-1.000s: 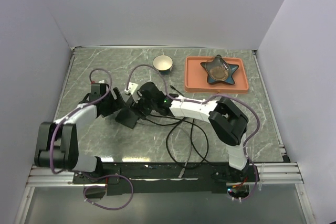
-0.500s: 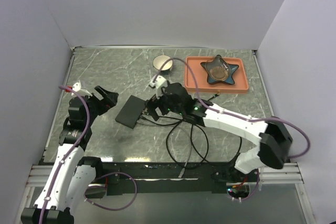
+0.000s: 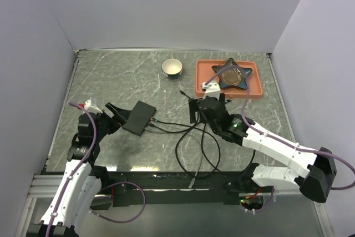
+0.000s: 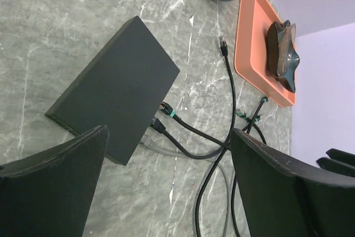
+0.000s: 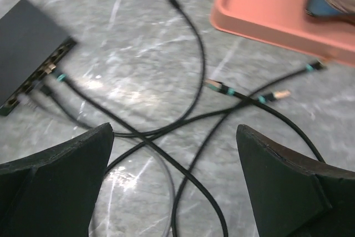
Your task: Insert the plug into the switch port
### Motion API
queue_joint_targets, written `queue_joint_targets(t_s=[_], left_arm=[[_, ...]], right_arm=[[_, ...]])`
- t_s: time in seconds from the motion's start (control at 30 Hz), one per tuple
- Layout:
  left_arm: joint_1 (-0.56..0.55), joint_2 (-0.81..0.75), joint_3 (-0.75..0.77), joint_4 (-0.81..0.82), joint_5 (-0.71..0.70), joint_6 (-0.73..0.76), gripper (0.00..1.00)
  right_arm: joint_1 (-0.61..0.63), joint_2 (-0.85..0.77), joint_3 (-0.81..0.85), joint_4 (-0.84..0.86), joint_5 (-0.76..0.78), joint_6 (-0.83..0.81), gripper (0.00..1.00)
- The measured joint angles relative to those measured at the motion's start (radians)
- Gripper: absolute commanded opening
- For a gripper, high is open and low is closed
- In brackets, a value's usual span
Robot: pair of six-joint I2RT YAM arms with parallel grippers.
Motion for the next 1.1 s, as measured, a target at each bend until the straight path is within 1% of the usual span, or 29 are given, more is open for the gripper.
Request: queue_joint_targets(t_s=[0.1,0.2,0.33,0.4,0.47,0.5,0.6,0.63,0.7,0.73,0.83,0.9,0.93,1.03,1.07,1.1], left_arm=[[0.0,0.026,0.007,0.0,0.005,0.003,0.96],[0.0,0.051,0.008,-0.002,0.008,0.007,0.96],[0.0,0.074,0.008,-0.001,0.011,0.008,0.96],[0.0,0.079,0.008,0.0,0.014,0.008,0.96],[0.0,0.085,0.008,0.008,0.019,0.008,0.96],[0.0,0.088,0.008,0.013,0.022,0.008,0.96],[0.0,0.098,0.008,0.022,0.03,0.008,0.96],[0.0,0.101,0.008,0.023,0.034,0.008,0.96],[0.0,0.108,0.008,0.023,0.034,0.008,0.96],[0.0,0.11,0.008,0.023,0.035,0.008,0.96],[0.0,0.11,0.008,0.024,0.035,0.008,0.96],[0.0,0.11,0.008,0.024,0.036,0.01,0.96],[0.0,0.112,0.008,0.024,0.037,0.01,0.96],[0.0,0.115,0.008,0.027,0.038,0.011,0.96],[0.0,0.116,0.008,0.027,0.038,0.011,0.96],[0.0,0.118,0.008,0.03,0.038,0.011,0.96]], right_arm=[[-0.05,-0.04,-0.019,-0.028,0.021,0.055,0.99],[-0.125,-0.046,-0.021,-0.042,0.017,0.097,0.99],[-0.226,-0.012,-0.021,-0.062,-0.01,0.147,0.99],[-0.266,0.023,-0.021,-0.076,-0.034,0.169,0.97],[-0.296,0.068,-0.021,-0.085,-0.063,0.188,0.91],[-0.308,0.091,-0.021,-0.088,-0.079,0.195,0.91],[-0.329,0.157,-0.021,-0.091,-0.117,0.212,0.79],[-0.333,0.182,-0.021,-0.091,-0.129,0.216,0.72],[-0.34,0.24,-0.018,-0.094,-0.152,0.225,0.69],[-0.341,0.273,-0.013,-0.095,-0.167,0.232,0.6],[-0.341,0.369,-0.002,-0.095,-0.199,0.247,0.54],[-0.341,0.41,-0.001,-0.095,-0.217,0.257,0.54],[-0.341,0.422,-0.001,-0.095,-0.224,0.261,0.52],[-0.342,0.444,0.0,-0.094,-0.246,0.27,0.5],[-0.342,0.451,0.005,-0.095,-0.252,0.273,0.46],[-0.343,0.461,0.011,-0.093,-0.257,0.274,0.45]])
